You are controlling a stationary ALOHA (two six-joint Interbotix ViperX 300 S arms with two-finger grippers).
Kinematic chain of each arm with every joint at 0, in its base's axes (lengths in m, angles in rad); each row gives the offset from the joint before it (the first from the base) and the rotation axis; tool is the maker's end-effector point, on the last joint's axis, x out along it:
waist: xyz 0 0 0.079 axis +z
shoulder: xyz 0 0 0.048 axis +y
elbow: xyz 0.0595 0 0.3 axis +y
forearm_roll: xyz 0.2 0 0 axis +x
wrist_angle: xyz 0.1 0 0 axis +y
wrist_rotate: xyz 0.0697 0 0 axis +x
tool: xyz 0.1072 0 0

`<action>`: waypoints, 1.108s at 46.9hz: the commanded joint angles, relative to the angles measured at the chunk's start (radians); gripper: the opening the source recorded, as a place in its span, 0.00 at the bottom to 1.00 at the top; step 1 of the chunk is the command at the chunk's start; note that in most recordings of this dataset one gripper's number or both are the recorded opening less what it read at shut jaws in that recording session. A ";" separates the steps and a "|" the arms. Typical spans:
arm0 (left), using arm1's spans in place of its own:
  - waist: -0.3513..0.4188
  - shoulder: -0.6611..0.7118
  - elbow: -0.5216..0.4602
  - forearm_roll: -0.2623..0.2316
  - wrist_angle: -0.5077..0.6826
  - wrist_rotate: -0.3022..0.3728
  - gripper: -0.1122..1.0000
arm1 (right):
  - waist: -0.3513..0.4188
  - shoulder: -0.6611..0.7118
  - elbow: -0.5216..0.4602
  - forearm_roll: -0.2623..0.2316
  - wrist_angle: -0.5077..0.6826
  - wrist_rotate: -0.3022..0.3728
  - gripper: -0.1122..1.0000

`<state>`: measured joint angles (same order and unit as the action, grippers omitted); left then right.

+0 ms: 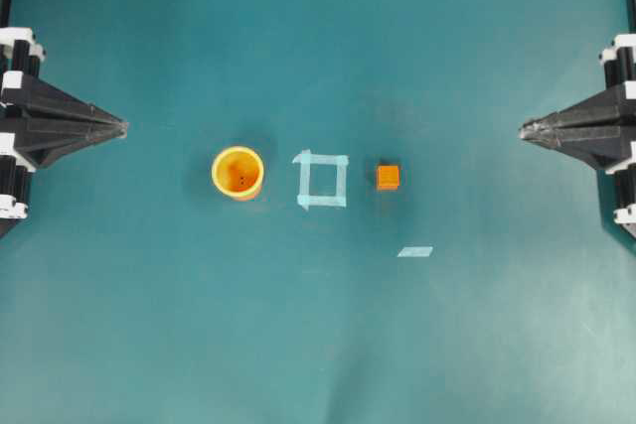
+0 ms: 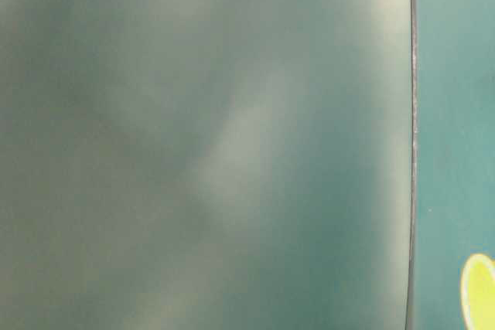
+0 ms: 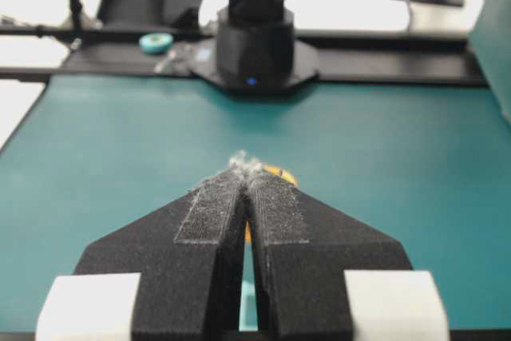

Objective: Move the cup to the right with left arm.

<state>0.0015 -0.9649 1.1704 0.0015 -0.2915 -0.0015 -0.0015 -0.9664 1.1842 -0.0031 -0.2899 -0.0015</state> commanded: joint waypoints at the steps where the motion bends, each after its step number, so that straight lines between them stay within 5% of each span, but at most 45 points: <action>1: -0.005 0.008 -0.009 0.012 0.029 0.005 0.10 | 0.003 0.011 -0.032 0.006 -0.005 0.005 0.09; 44: -0.006 0.117 0.009 0.014 0.061 -0.009 0.11 | 0.003 0.015 -0.048 0.005 0.014 0.008 0.10; 52: -0.006 0.150 0.028 0.014 0.051 -0.008 0.34 | 0.003 0.015 -0.049 0.005 0.017 0.003 0.10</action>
<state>-0.0015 -0.8314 1.2026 0.0138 -0.2255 -0.0092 0.0000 -0.9572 1.1658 0.0015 -0.2715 0.0031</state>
